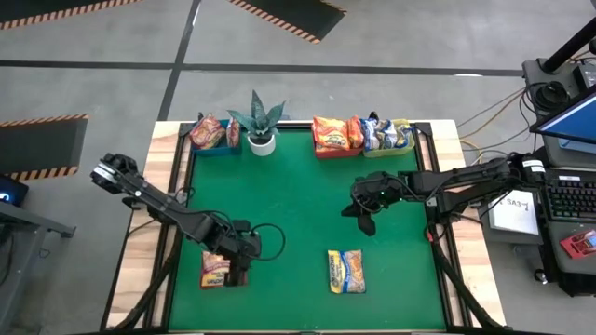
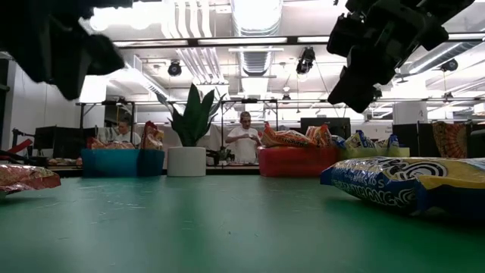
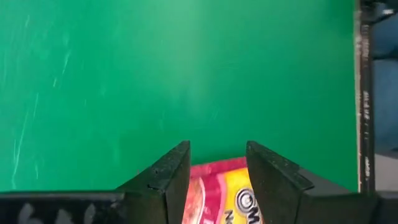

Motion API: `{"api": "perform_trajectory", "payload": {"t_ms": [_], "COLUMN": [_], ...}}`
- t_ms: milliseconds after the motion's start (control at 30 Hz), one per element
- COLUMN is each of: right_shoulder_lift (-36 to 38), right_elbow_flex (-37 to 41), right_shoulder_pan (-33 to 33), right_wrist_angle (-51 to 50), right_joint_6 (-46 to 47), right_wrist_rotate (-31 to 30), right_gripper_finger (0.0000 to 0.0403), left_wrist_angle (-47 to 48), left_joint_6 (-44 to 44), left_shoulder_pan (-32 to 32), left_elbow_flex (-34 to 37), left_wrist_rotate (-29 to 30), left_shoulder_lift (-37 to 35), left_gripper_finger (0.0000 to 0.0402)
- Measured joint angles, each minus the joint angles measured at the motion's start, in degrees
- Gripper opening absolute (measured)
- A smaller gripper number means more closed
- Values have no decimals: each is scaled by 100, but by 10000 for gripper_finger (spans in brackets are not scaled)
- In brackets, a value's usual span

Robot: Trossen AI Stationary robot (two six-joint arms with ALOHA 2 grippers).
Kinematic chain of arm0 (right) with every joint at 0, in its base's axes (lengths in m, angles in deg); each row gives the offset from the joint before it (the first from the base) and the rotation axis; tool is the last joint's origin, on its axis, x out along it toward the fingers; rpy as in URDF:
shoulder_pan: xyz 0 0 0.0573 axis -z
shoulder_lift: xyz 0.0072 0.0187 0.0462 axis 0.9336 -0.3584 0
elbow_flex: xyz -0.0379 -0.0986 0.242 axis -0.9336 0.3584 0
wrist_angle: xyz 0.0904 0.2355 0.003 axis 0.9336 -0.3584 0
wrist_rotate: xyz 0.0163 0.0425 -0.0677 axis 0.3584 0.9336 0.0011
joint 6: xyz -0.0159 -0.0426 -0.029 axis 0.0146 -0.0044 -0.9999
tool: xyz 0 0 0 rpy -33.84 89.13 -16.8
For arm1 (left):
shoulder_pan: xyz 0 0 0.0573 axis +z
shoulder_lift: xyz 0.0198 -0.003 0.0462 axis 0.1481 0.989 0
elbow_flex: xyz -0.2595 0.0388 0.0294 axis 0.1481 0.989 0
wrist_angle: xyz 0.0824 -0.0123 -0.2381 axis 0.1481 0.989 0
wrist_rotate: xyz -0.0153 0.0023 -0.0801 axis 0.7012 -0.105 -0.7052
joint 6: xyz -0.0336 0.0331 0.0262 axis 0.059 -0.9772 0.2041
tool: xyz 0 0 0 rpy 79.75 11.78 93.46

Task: Sort Maruchan noodles
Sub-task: Put the red noodle pack into the blue bin

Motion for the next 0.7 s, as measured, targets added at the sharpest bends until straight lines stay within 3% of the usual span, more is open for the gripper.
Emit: {"api": "perform_trajectory", "payload": {"t_ms": [167,500,700], "right_shoulder_lift": [0,-2,-2], "right_elbow_flex": [2,24,26], "right_shoulder_pan": [0,0,0], "right_wrist_angle": [19,91,92], "right_joint_6": [-45,-34,-46], "right_wrist_rotate": [-2,-3,-3], "right_gripper_finger": [9,9,9], "left_wrist_angle": [51,441,285], "left_joint_6": [395,430,489], "left_shoulder_pan": [-1,-276,-360], "left_elbow_flex": [48,421,1011], "left_wrist_rotate": [-94,303,422], "left_shoulder_lift": [-12,-21,-56], "left_gripper_finger": [164,267,262]}}
